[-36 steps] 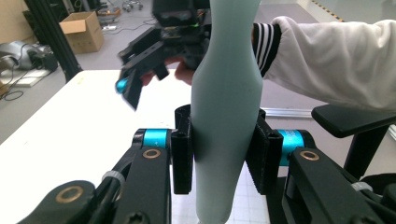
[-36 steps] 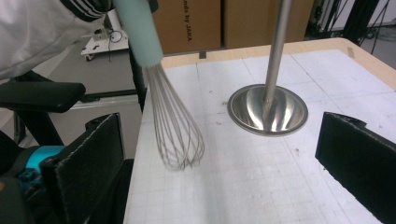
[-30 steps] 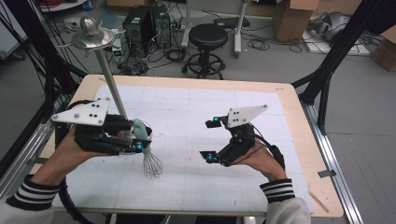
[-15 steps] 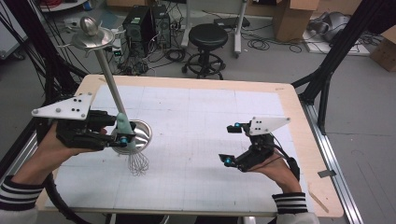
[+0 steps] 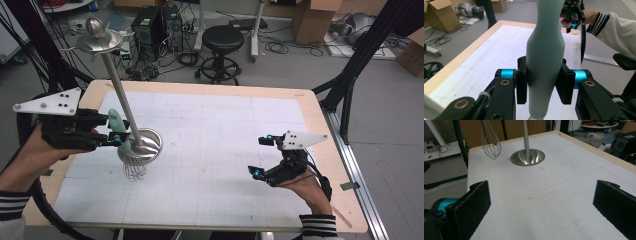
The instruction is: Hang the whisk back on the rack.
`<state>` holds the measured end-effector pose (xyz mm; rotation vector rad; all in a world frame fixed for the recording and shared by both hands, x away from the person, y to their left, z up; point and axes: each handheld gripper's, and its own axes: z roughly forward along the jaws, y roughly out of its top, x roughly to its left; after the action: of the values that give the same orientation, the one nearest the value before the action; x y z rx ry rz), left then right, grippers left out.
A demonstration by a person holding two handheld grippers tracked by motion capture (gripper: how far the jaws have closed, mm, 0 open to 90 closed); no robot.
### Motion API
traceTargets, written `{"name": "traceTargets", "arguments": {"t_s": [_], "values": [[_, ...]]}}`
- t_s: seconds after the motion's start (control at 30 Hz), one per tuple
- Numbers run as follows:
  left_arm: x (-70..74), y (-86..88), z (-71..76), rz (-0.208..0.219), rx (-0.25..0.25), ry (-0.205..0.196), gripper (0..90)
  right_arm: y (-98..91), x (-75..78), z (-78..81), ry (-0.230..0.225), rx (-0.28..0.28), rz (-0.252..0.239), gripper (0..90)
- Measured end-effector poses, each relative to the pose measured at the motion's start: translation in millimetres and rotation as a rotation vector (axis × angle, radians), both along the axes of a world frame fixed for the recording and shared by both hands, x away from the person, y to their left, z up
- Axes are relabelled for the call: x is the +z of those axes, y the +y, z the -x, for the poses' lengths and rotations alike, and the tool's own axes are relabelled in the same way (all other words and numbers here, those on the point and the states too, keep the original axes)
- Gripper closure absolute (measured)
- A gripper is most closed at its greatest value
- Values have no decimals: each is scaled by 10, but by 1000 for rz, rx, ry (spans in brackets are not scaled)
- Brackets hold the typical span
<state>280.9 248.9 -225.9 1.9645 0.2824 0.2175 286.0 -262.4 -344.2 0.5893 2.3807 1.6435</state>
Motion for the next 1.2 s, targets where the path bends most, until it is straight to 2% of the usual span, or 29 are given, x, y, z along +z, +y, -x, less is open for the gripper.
{"name": "traceTargets", "arguments": {"t_s": [0.23,0.5,0.87,1.2], "values": [[28,66,-36,-17,16,-2,664,-77,-68,10,-11,-42,2,5],[86,143,-56,-18,43,-4,664,-199,-158,17,-1,-97,-1,5],[276,238,-71,-21,89,-10,664,-252,-334,80,10,-103,-26,5],[399,228,-141,-24,114,-9,664,-305,-383,121,13,-113,-35,5]]}}
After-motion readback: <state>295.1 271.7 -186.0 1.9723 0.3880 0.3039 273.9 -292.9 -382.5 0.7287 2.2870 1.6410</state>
